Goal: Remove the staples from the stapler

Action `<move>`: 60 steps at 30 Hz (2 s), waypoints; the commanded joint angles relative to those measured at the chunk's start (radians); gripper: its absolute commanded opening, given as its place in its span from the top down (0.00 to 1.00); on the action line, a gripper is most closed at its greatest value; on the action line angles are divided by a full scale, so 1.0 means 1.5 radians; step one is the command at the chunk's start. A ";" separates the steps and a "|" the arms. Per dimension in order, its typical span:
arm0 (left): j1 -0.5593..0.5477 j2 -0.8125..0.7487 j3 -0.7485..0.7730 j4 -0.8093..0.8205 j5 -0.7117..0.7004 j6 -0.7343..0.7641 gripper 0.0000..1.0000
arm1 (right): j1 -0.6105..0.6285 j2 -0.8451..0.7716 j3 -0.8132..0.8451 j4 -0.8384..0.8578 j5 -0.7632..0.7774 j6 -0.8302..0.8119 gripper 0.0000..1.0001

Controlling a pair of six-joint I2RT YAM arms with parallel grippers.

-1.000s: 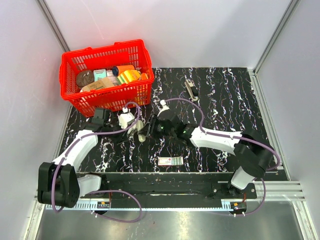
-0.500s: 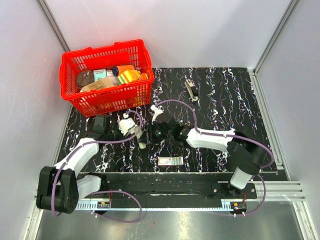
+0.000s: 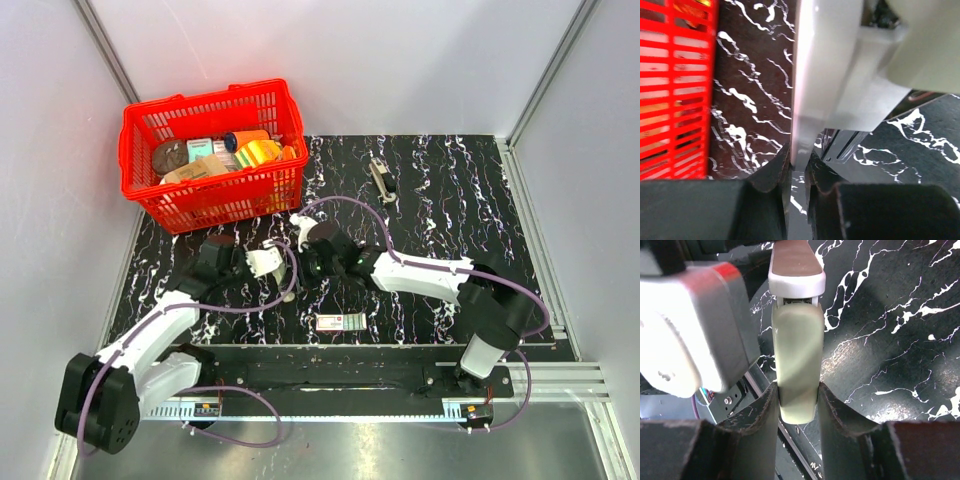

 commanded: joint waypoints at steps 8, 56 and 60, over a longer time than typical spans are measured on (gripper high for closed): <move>-0.053 -0.127 -0.057 0.039 -0.149 0.135 1.00 | 0.003 -0.023 0.027 -0.099 -0.035 -0.044 1.00; -0.073 0.003 -0.199 0.425 -0.243 0.490 1.00 | 0.002 -0.056 0.069 -0.238 0.010 -0.203 1.00; -0.067 0.070 -0.167 0.404 -0.299 0.497 1.00 | 0.002 -0.056 0.077 -0.246 0.009 -0.203 1.00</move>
